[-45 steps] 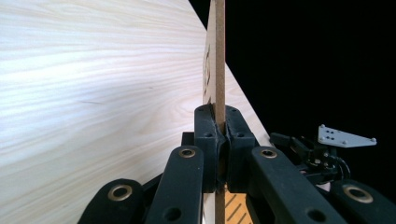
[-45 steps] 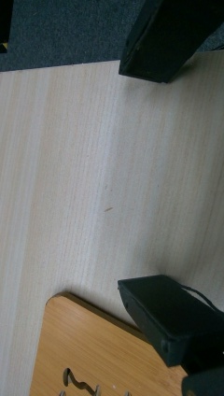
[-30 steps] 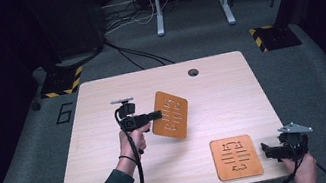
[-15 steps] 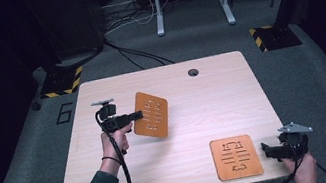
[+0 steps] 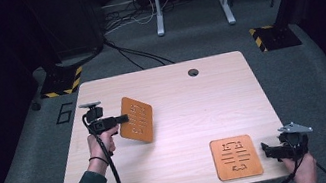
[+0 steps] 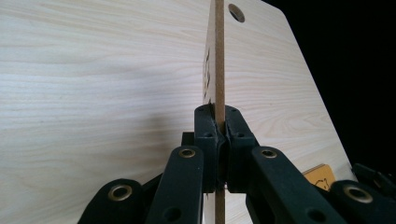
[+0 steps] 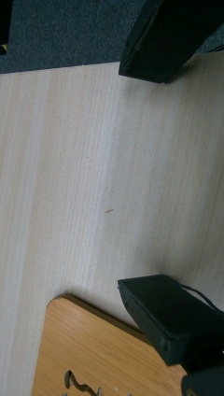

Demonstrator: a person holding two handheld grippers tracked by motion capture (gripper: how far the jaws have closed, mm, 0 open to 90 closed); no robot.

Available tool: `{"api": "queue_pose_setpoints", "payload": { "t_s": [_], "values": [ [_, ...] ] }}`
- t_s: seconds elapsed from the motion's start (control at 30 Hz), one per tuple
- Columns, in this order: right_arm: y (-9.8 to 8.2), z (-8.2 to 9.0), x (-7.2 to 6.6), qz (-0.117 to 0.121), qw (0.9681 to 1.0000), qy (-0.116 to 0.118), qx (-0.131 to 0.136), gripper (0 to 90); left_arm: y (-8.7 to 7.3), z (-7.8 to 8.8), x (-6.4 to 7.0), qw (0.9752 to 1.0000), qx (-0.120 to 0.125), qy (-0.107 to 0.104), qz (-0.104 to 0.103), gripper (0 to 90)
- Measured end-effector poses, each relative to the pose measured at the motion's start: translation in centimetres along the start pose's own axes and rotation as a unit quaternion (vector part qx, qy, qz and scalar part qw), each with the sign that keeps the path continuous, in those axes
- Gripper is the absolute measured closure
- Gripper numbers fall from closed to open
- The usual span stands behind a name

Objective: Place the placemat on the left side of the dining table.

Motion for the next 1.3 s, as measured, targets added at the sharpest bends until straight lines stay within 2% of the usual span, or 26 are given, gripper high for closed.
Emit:
{"api": "queue_pose_setpoints", "payload": {
  "t_s": [0.57, 0.93, 1.07, 1.13, 1.17, 1.3],
  "values": [
    [0.0, 0.0, 0.0, 0.0, 1.0, 0.0, 0.0, 0.3, 0.3, 1.2, -4.6, 0.998, -0.026, 0.051, 0.026, 86.1],
    [0.0, 0.0, 0.0, -0.002, 1.0, -0.001, -0.001, 0.3, 0.4, 1.3, -7.0, 0.996, -0.035, 0.061, 0.055, 83.8],
    [0.0, 0.0, 0.0, 0.0, 1.0, -0.001, 0.0, 0.4, 0.4, 1.4, -7.6, 0.9955, -0.037, 0.07, 0.053, 82.5],
    [0.0, 0.0, 0.0, 0.0, 1.0, -0.001, 0.001, 0.4, 0.4, 1.5, -7.9, 0.9948, -0.049, 0.079, 0.043, 81.3],
    [0.0, 0.0, 0.0, 0.0, 1.0, -0.001, 0.001, 0.4, 0.4, 1.4, -7.9, 0.9945, -0.047, 0.081, 0.048, 81.0],
    [0.0, 0.0, 0.0, -0.001, 1.0, -0.002, 0.0, 0.4, 0.3, 1.3, -8.4, 0.9937, -0.047, 0.092, 0.044, 78.8]
  ]
}}
Point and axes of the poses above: each handheld gripper's, and its own axes: z roughly backward along the jaws, y roughly out of its top, x roughly to its right, the point moved 6 cm from there along -z, roughly forward along the jaws, and after that the axes turned 1 degree about -z, right-handed, at the moved point
